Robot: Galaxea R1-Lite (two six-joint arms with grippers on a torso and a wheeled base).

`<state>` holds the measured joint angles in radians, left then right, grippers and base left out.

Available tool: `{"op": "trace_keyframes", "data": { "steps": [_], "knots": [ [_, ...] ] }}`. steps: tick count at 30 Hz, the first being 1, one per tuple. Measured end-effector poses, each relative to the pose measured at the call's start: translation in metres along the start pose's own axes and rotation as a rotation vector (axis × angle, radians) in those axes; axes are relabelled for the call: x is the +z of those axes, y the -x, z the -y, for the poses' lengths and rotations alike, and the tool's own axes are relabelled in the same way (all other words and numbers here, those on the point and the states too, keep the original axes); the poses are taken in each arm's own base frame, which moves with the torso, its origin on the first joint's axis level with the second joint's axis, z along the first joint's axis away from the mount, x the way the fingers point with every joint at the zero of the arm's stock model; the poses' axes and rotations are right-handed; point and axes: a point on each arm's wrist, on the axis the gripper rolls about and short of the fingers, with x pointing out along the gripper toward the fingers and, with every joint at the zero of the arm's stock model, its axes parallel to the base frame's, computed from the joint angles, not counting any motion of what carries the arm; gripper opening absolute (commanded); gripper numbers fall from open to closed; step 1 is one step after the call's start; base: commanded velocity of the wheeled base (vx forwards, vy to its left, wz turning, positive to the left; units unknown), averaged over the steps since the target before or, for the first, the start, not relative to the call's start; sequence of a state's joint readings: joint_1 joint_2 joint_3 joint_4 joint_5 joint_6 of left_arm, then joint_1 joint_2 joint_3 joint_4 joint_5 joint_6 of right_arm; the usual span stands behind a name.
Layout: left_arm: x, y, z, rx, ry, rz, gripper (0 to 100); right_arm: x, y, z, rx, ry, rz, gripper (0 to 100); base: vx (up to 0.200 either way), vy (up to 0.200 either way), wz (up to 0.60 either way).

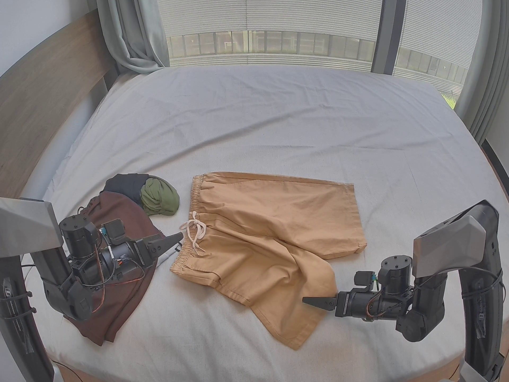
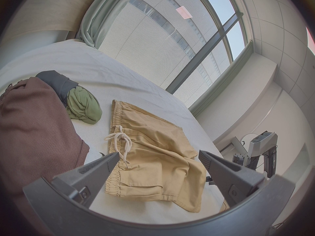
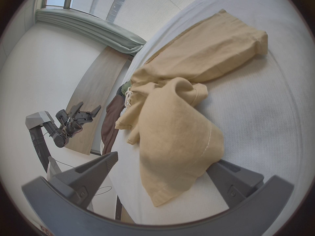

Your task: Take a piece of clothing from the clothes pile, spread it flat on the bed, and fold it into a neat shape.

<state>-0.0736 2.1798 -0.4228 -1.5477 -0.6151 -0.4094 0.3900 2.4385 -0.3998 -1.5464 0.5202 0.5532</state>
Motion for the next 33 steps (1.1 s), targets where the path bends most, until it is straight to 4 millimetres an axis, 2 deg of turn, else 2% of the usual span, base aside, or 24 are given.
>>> {"op": "trace_keyframes", "data": {
  "steps": [13,16,20,26,33],
  "knots": [
    [-0.003,-0.002,-0.001,0.001,0.005,-0.010,100,0.023,0.022,-0.032,0.083,0.057,0.066,100,0.000,0.000,0.00],
    [-0.004,-0.002,-0.001,0.000,0.005,-0.012,100,0.027,0.024,-0.032,0.085,0.059,0.083,100,0.000,0.000,0.00],
    [-0.005,-0.003,-0.001,-0.001,0.006,-0.015,100,0.031,0.023,-0.024,0.070,0.052,0.101,100,0.000,0.000,0.00],
    [-0.005,-0.003,-0.001,-0.001,0.007,-0.015,100,0.040,0.021,0.002,0.012,0.020,0.143,100,0.000,0.000,0.00],
    [-0.005,-0.002,-0.001,0.000,0.006,-0.015,100,0.039,0.020,0.023,-0.035,-0.017,0.149,100,0.000,0.000,0.00]
  ]
}}
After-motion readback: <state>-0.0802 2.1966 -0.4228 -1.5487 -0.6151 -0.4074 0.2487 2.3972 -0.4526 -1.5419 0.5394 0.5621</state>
